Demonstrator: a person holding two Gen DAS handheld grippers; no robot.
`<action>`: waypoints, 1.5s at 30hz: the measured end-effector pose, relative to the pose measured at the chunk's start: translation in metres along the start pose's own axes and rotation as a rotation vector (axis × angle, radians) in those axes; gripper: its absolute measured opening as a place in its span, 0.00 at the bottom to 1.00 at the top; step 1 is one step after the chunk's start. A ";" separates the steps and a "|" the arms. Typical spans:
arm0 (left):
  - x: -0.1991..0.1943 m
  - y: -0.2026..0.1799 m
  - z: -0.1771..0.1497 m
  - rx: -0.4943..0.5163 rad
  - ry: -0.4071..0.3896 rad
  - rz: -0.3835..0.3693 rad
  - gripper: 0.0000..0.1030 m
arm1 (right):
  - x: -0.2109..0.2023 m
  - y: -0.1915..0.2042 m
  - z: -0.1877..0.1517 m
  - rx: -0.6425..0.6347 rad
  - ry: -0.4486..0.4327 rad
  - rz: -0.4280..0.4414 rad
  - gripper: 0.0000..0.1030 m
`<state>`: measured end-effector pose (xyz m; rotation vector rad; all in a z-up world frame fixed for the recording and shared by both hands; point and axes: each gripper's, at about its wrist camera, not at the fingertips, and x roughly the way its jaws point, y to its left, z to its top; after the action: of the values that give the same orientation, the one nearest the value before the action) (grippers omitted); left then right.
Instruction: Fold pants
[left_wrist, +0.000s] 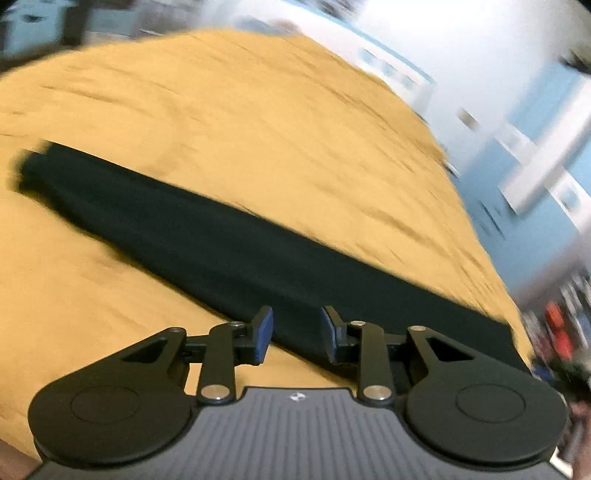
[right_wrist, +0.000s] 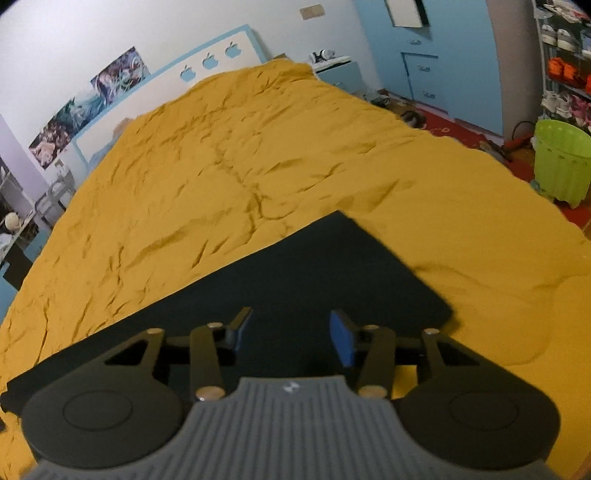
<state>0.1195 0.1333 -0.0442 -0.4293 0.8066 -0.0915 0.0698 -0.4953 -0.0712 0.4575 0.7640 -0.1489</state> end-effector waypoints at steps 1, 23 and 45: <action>-0.005 0.022 0.009 -0.034 -0.024 0.032 0.37 | 0.005 0.006 -0.001 -0.013 0.012 -0.007 0.42; 0.062 0.262 0.095 -0.759 -0.314 0.111 0.08 | 0.035 -0.001 0.002 0.002 -0.005 -0.301 0.42; 0.023 0.252 0.100 -0.532 -0.227 0.277 0.52 | 0.035 0.006 -0.002 -0.034 -0.005 -0.274 0.42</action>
<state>0.1864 0.3909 -0.1011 -0.8081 0.6520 0.4325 0.0955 -0.4876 -0.0953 0.3189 0.8212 -0.3919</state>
